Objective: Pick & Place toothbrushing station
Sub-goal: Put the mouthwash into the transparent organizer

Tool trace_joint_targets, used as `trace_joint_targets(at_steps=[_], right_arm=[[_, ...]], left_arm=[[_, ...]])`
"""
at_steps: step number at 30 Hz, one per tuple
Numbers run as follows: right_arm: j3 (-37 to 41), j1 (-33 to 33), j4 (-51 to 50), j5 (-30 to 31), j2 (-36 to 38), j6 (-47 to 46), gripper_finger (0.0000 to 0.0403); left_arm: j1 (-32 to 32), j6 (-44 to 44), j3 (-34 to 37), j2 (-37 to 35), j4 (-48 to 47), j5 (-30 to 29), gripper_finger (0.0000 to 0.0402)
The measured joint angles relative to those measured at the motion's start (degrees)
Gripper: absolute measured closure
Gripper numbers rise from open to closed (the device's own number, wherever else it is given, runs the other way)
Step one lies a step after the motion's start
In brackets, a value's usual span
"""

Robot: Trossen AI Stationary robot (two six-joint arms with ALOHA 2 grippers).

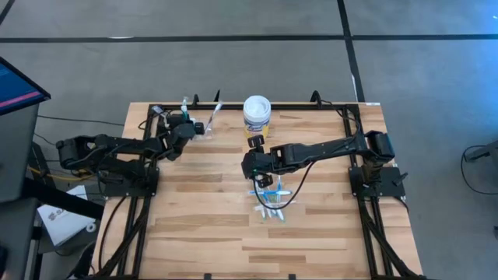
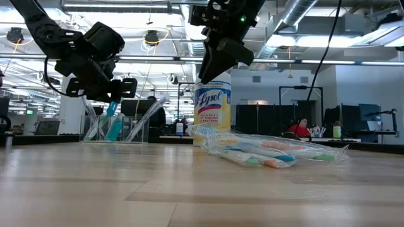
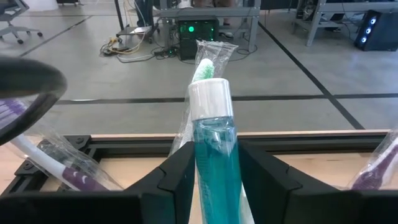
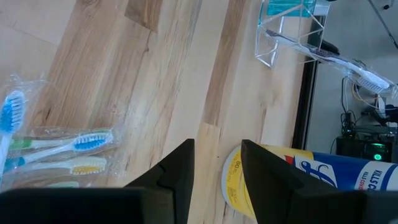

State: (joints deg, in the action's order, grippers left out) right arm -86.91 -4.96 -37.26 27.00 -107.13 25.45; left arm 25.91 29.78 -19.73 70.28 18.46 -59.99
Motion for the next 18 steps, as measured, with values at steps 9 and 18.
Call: trace_joint_targets(at_steps=[9, 18], right_arm=[[0.0, 0.2, 0.0, 0.0, 0.0, 0.0, 0.0281], [0.0, 0.2, 0.0, 0.0, 0.0, 0.0, 0.0281]], left_arm=[[0.0, 0.0, 0.0, 0.0, 0.1, 0.0, 0.0285], [0.0, 0.0, 0.0, 0.0, 0.1, 0.0, 0.0266]])
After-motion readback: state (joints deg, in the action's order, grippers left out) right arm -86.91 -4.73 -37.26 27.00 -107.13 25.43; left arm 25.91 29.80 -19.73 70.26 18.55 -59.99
